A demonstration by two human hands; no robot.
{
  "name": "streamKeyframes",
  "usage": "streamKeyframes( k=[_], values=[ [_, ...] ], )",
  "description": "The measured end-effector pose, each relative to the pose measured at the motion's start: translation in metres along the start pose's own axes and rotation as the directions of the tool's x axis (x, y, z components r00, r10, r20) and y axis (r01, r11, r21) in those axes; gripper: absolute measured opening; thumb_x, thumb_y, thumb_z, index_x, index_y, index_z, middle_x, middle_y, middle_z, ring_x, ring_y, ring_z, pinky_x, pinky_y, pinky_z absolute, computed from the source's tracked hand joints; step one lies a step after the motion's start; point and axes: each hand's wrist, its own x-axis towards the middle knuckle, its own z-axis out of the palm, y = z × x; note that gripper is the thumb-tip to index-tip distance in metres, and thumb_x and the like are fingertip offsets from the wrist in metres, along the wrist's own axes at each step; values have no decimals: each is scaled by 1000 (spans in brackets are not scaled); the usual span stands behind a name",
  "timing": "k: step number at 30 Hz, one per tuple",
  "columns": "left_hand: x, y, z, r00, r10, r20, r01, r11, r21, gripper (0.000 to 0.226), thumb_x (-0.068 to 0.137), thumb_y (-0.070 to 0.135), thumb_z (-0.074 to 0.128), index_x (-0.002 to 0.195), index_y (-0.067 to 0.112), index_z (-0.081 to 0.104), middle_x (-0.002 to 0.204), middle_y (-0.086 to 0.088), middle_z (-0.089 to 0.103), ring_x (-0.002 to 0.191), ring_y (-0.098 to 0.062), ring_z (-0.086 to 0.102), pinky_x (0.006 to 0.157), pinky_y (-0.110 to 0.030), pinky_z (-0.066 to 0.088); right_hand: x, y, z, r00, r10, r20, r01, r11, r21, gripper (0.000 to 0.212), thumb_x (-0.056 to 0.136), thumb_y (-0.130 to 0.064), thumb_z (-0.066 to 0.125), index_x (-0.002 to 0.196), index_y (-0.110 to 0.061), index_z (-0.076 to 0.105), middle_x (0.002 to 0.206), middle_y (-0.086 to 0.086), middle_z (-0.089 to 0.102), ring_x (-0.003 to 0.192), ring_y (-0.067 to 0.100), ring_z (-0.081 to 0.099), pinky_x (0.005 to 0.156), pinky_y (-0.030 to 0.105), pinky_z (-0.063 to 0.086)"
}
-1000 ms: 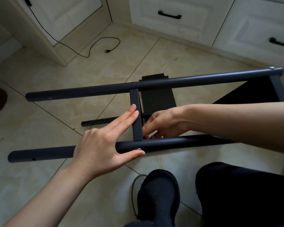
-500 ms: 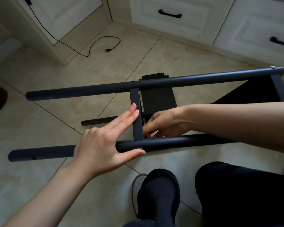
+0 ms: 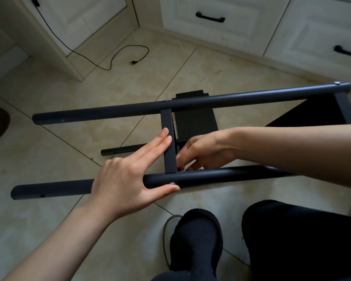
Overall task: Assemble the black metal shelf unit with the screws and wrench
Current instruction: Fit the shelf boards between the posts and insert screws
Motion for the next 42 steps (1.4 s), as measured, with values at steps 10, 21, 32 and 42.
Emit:
streamKeyframes(
  k=[10,21,32,42],
  values=[
    [0,1,-1,1000,-10,14,10,1000,-4,91,79,82,46,155,32,35,162,23,24,62,-12,67,54,-34,57,4,7,1,998,-56,-1,56,997,50,14,98,-17,55,108,-7,60,108,14,52,90,18,53,85,29,47],
    [0,1,-2,1000,-19,23,19,1000,0,91,79,82,45,155,33,34,162,24,23,63,-11,67,53,-31,56,3,4,-2,999,-36,-16,36,999,22,16,97,-18,57,106,-7,64,110,13,55,98,23,53,89,33,47],
    [0,1,-2,1000,-13,8,13,1000,-2,90,79,82,45,154,32,37,161,22,25,59,-10,65,51,-31,55,0,2,-1,1000,18,-12,-18,1000,8,17,96,-27,59,94,-12,66,89,3,58,83,15,55,77,29,48],
    [0,2,-2,1000,-17,5,17,1000,-2,90,79,81,46,154,33,36,161,24,25,63,-13,68,52,-31,56,2,0,2,999,27,-38,-27,1000,12,18,96,-25,59,103,-10,64,92,4,58,79,15,55,75,28,47]
  ],
)
